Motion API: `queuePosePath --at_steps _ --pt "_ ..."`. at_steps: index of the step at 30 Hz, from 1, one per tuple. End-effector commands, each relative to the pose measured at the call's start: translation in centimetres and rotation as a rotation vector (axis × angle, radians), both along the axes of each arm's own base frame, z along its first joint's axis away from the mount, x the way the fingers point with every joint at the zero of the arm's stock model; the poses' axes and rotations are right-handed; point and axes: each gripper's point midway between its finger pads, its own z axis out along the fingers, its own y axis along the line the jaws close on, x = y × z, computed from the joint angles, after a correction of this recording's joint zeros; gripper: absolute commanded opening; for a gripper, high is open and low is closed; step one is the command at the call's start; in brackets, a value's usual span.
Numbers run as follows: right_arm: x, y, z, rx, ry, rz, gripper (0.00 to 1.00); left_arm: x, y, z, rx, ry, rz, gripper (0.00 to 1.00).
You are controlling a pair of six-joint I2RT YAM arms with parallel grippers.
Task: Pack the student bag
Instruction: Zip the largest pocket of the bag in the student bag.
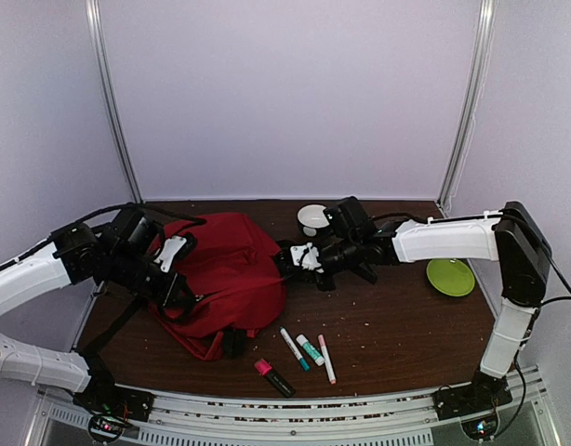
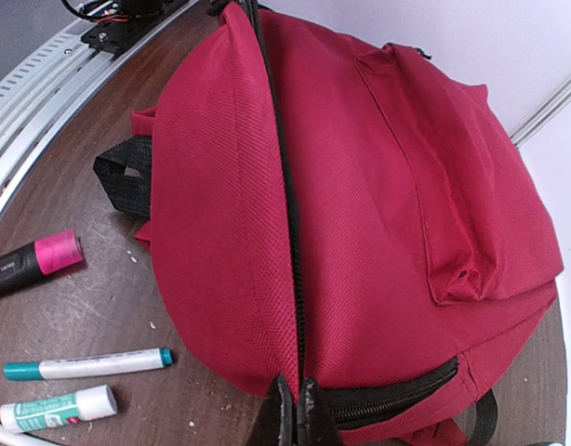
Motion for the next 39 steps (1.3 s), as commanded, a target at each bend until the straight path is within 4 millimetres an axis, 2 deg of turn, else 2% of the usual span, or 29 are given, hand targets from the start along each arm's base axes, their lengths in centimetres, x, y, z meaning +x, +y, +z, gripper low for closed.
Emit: queuePosePath --at_steps 1,4,6,8,10,13,15,18,23,25,29,30,33,35,36,39 --pt "2.7 -7.2 -3.1 -0.223 0.01 -0.157 0.0 -1.9 2.2 1.8 0.04 0.054 0.016 0.0" --pt "-0.5 -5.6 -2.0 -0.235 0.018 -0.067 0.01 -1.1 -1.9 6.4 -0.164 -0.024 -0.066 0.0" --pt "-2.2 -3.5 0.7 -0.188 0.05 -0.015 0.15 -0.7 -3.4 8.0 -0.205 -0.053 -0.107 0.0" --pt "-3.5 -1.7 3.4 -0.123 0.11 0.021 0.28 -0.5 -4.2 8.2 -0.19 -0.052 -0.154 0.0" --pt "-3.9 0.2 5.7 -0.049 0.186 0.021 0.41 -0.3 -4.2 7.6 -0.136 -0.05 -0.179 0.0" --pt "-3.9 2.5 7.4 0.029 0.244 0.024 0.53 -0.4 -3.9 6.6 -0.098 -0.032 -0.184 0.0" --pt "-4.1 4.2 7.0 0.043 0.258 0.021 0.56 -0.5 -3.7 6.1 -0.09 -0.026 -0.183 0.0" --pt "-5.4 6.4 6.3 0.051 0.331 0.054 0.59 -0.6 -3.4 5.6 -0.082 -0.025 -0.17 0.0" --pt "-8.1 9.5 4.5 0.037 0.482 0.096 0.6 -0.8 -3.1 5.2 -0.103 -0.035 -0.147 0.0" --pt "-8.2 10.7 4.2 0.06 0.529 0.079 0.6 -1.0 -3.0 4.8 -0.109 -0.034 -0.142 0.0" --pt "-7.2 12.8 3.7 0.09 0.613 0.02 0.56 -1.2 -2.9 4.1 -0.118 -0.039 -0.129 0.0" --pt "-7.0 13.3 3.9 0.094 0.626 0.023 0.52 -1.2 -2.8 3.8 -0.112 -0.037 -0.127 0.0" --pt "-6.8 13.8 3.7 0.09 0.659 0.037 0.26 -1.5 -2.3 2.2 -0.074 -0.014 -0.121 0.0" --pt "-6.6 13.3 3.5 0.084 0.659 0.039 0.1 -1.7 -1.4 0.4 -0.013 0.022 -0.096 0.0" --pt "-6.2 12.8 3.4 0.082 0.651 0.03 0.05 -1.9 -0.8 -0.5 0.022 0.044 -0.084 0.0" --pt "-4.2 10.4 3.4 0.085 0.623 -0.004 0.0 -2.5 1.2 -3.7 0.126 0.098 -0.03 0.0"
